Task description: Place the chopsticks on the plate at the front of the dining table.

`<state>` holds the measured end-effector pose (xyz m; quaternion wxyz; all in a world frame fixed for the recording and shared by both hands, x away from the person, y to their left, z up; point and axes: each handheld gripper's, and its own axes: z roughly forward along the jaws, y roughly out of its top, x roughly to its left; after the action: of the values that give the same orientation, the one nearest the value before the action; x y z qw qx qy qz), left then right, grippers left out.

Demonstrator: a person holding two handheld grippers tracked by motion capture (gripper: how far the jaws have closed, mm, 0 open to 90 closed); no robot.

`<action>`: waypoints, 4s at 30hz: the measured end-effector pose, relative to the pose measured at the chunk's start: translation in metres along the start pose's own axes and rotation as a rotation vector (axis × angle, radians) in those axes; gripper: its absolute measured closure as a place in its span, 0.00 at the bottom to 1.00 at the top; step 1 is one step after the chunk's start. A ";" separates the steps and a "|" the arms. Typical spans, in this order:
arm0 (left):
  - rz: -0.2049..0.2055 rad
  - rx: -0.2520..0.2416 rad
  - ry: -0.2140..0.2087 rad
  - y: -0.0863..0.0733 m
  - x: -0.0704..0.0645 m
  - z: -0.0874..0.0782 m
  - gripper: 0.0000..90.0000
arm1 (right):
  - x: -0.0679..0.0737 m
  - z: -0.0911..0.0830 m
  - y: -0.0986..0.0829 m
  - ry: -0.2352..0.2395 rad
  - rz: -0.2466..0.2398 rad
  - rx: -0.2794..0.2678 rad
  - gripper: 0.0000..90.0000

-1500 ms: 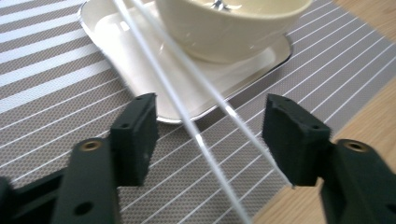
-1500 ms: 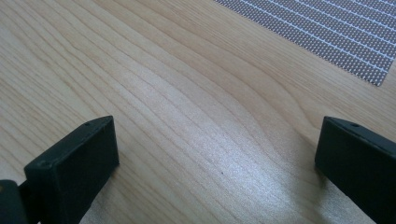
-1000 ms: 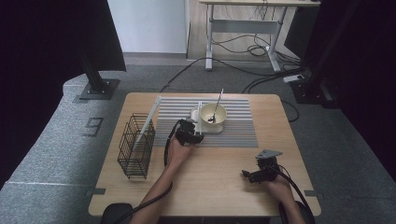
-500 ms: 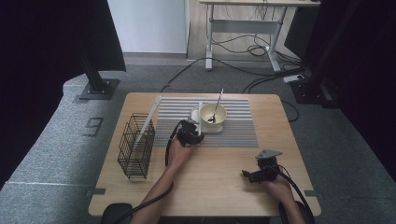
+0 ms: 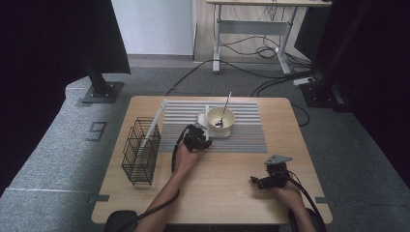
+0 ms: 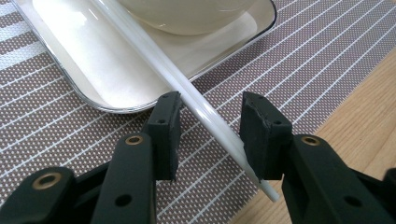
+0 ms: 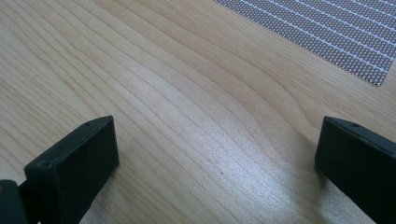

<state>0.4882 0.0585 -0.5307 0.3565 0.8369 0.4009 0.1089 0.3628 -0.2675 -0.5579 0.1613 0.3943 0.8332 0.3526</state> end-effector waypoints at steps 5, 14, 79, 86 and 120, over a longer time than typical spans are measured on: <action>0.004 0.000 0.005 0.000 -0.001 0.000 0.61 | 0.000 0.000 0.000 0.000 0.000 0.000 0.00; 0.040 -0.049 0.025 0.004 -0.007 -0.015 0.42 | 0.000 0.000 0.000 0.000 0.000 0.000 0.00; 0.238 -0.015 -0.121 -0.051 -0.055 -0.016 0.00 | 0.000 0.000 0.000 0.000 0.001 0.000 0.00; 0.235 -0.006 -0.118 -0.049 -0.054 -0.014 0.00 | 0.000 0.000 0.000 0.000 0.000 0.000 0.00; 0.228 -0.016 -0.115 -0.047 -0.051 -0.012 0.00 | 0.000 0.000 0.000 0.000 0.001 0.000 0.00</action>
<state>0.4210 0.0462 -0.5483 0.3707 0.8791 0.2810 0.1037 0.3627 -0.2674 -0.5579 0.1611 0.3946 0.8331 0.3525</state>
